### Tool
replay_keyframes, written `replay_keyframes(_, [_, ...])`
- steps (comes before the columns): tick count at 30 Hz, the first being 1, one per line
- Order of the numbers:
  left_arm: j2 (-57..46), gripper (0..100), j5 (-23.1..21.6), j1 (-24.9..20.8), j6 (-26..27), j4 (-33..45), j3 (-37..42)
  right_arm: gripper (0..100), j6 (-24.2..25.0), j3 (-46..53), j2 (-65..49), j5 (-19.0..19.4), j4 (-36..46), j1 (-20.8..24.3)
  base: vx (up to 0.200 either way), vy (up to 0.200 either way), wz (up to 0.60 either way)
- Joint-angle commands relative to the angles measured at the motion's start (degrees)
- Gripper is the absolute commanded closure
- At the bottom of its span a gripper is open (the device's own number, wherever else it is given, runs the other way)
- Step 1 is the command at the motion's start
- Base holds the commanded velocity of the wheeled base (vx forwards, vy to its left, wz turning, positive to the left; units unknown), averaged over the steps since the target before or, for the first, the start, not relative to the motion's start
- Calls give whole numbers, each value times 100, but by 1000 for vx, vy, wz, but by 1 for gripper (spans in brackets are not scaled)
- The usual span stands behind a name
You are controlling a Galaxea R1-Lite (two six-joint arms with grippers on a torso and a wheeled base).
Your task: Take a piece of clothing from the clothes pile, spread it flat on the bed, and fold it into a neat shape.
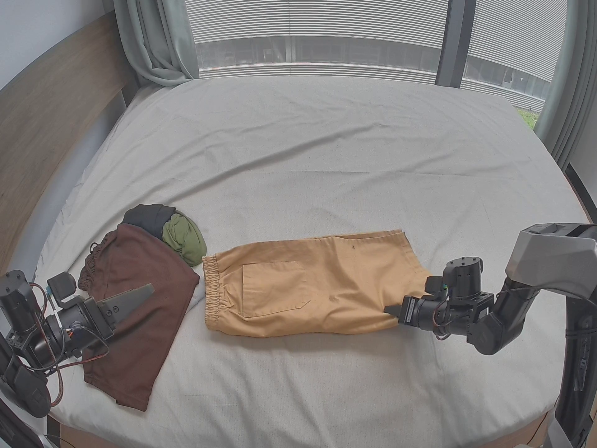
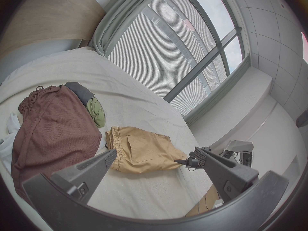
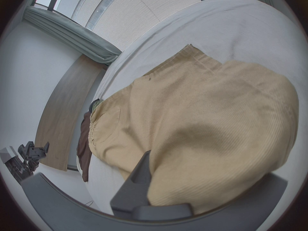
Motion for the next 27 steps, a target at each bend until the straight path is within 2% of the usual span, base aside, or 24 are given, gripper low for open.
replay_keyframes(1, [32, 0, -21, -81, 7, 1, 101, 100, -265, 884, -487, -18, -21, -123, 0, 0, 0])
replay_keyframes(13, [32, 0, -38, -204, 43, -8, 101, 100, -415, 1921, -645, -18, -478, -167, 0, 0, 0])
replay_keyframes(22, [349, 0, -47, -406, 456, -8, 101, 100, -406, 2255, -452, -18, -1111, -220, 0, 0, 0])
replay_keyframes(23, [401, 0, -74, -450, 508, -8, 101, 0, -397, 2273, -390, -18, -1226, -229, 0, 0, 0])
replay_keyframes(27, [498, 0, -232, -512, 649, -8, 101, 0, -406, 2492, -267, -18, -1516, -220, 0, 0, 0])
